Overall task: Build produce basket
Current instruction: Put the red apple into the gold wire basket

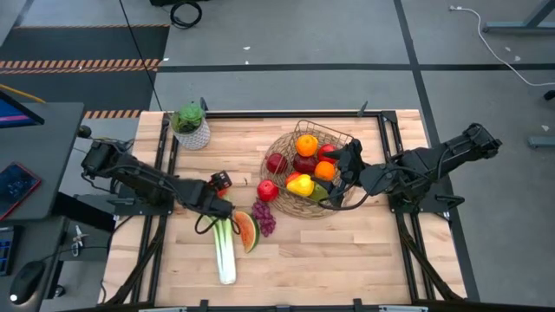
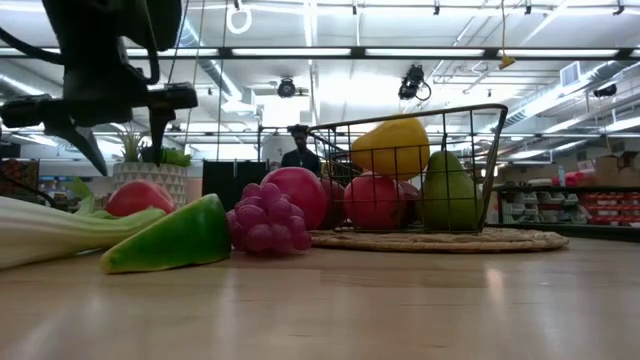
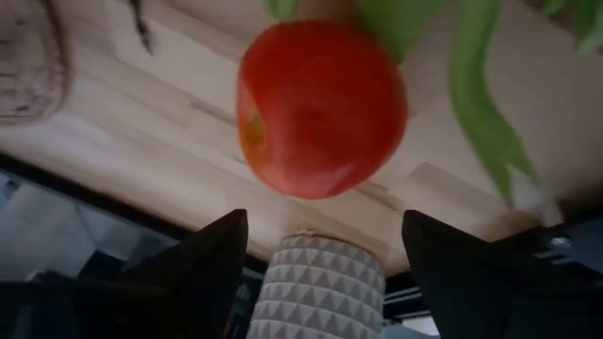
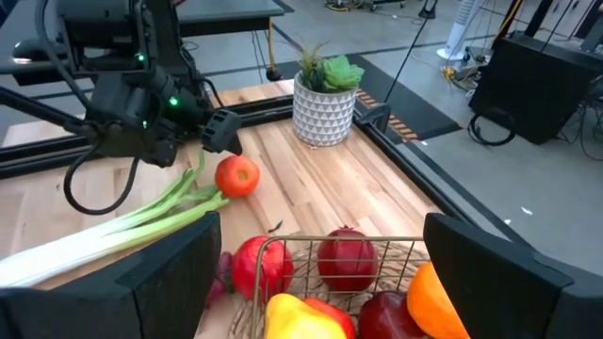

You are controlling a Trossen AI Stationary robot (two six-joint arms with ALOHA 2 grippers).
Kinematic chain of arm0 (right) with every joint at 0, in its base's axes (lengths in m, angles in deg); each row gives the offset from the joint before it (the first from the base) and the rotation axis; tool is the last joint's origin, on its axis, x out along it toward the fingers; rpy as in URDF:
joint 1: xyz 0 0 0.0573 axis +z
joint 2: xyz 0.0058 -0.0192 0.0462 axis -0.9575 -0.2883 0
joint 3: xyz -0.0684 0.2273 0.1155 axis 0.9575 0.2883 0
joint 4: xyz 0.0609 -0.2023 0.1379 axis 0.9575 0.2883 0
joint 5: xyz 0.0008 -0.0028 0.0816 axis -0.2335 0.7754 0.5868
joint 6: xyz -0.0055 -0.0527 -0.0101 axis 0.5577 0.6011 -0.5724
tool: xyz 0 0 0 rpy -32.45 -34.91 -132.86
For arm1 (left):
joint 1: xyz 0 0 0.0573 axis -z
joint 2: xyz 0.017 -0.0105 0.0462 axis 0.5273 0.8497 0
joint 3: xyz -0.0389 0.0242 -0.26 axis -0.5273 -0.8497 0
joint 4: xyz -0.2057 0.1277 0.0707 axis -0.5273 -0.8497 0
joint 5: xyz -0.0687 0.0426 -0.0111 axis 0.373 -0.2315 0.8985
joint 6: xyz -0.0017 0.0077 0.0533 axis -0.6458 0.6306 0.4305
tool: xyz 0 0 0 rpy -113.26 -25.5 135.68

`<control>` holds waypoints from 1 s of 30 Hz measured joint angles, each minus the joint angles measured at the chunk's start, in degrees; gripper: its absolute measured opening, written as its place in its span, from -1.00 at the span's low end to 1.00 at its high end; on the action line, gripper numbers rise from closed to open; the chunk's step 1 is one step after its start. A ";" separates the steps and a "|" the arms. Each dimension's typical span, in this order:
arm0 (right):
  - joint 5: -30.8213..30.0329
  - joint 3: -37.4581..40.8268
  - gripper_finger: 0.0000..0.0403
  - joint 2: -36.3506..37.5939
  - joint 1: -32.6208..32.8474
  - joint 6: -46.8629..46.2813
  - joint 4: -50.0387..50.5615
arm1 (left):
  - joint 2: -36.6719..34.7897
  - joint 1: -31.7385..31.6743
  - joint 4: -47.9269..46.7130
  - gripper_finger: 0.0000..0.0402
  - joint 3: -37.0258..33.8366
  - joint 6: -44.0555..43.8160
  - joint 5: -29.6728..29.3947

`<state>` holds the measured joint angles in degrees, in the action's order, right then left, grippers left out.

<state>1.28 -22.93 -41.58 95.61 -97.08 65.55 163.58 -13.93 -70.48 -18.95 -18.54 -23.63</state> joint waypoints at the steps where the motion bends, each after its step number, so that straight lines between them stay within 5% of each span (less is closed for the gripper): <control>1: 0.00 0.00 0.85 0.00 0.00 -0.08 0.00 | 0.00 0.34 0.34 0.43 0.00 0.06 -0.17; 11: 0.37 0.00 0.85 -0.12 0.02 -0.54 -0.12 | 0.01 0.69 5.09 0.43 0.00 1.16 0.14; 20: 1.45 -0.03 0.85 -1.24 0.02 -0.25 -1.83 | 0.83 -0.10 9.16 0.43 -1.90 16.84 4.20; 30: 1.86 -0.02 0.85 -1.62 0.09 0.16 -2.03 | 0.83 -5.17 9.58 0.43 -5.18 13.77 5.46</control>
<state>3.13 -22.95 -43.19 95.70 -96.92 63.53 164.41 -19.11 -60.90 -24.13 -4.78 -18.18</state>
